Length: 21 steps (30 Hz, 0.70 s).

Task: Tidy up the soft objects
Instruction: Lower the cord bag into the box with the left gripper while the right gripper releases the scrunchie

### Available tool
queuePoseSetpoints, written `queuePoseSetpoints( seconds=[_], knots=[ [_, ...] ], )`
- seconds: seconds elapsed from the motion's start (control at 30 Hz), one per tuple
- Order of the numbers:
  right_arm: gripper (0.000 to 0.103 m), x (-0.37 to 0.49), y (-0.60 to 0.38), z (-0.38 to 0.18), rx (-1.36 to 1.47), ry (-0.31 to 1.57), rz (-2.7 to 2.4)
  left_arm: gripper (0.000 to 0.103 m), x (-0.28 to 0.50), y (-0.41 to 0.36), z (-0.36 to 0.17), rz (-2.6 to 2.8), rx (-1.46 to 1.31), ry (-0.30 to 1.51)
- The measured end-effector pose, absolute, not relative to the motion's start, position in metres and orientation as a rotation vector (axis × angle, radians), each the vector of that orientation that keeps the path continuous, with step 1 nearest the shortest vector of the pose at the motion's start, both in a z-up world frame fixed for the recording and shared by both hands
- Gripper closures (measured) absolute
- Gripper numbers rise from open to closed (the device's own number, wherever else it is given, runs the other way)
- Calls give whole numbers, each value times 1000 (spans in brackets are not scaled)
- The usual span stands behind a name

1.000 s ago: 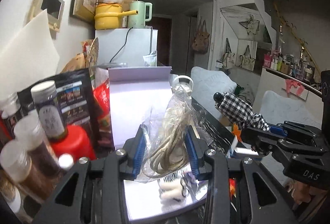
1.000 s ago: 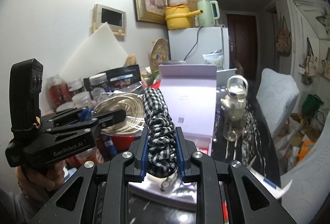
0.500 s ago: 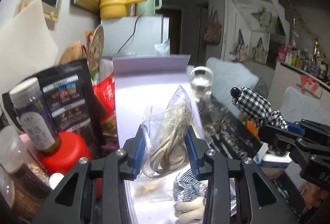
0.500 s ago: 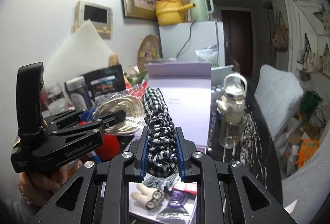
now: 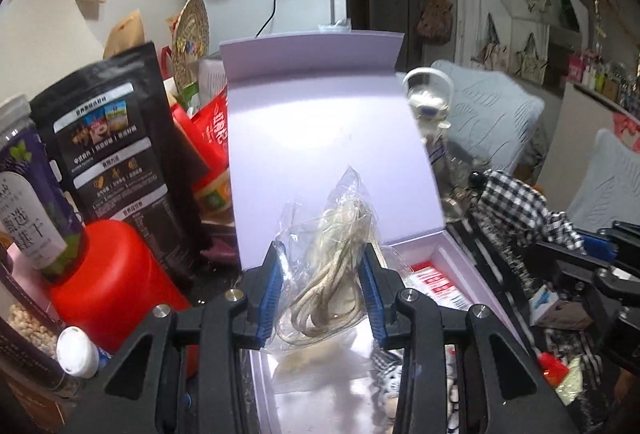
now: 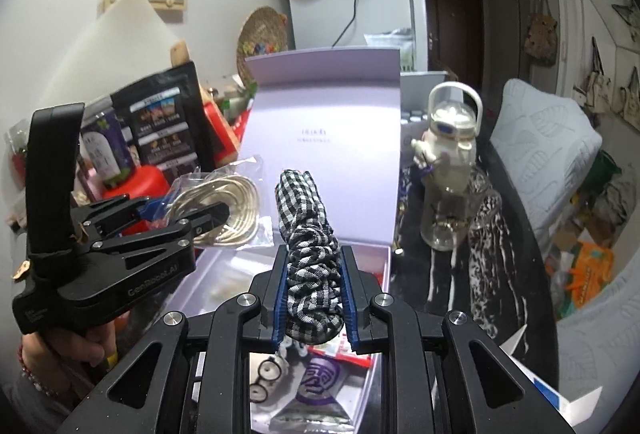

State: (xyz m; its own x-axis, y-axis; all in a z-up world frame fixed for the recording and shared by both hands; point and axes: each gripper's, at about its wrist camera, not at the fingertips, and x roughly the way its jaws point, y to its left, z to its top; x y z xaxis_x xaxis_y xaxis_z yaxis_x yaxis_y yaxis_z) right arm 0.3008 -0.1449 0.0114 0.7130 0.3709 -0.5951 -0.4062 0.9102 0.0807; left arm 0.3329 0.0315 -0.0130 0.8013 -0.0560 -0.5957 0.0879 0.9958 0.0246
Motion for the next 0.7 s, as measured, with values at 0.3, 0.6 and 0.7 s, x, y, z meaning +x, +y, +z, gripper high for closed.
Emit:
queuePoseSetpoints(
  seconds=[0.3, 0.6, 0.7],
  knots=[
    [80, 319, -145, -11, -48, 723, 416, 66, 351, 25, -40, -96, 75, 737],
    [80, 331, -146, -28, -49, 774, 387, 66, 369, 26, -70, -102, 77, 854],
    [80, 334, -146, -32, -46, 788, 386, 66, 373, 27, -79, -98, 69, 882]
  ],
)
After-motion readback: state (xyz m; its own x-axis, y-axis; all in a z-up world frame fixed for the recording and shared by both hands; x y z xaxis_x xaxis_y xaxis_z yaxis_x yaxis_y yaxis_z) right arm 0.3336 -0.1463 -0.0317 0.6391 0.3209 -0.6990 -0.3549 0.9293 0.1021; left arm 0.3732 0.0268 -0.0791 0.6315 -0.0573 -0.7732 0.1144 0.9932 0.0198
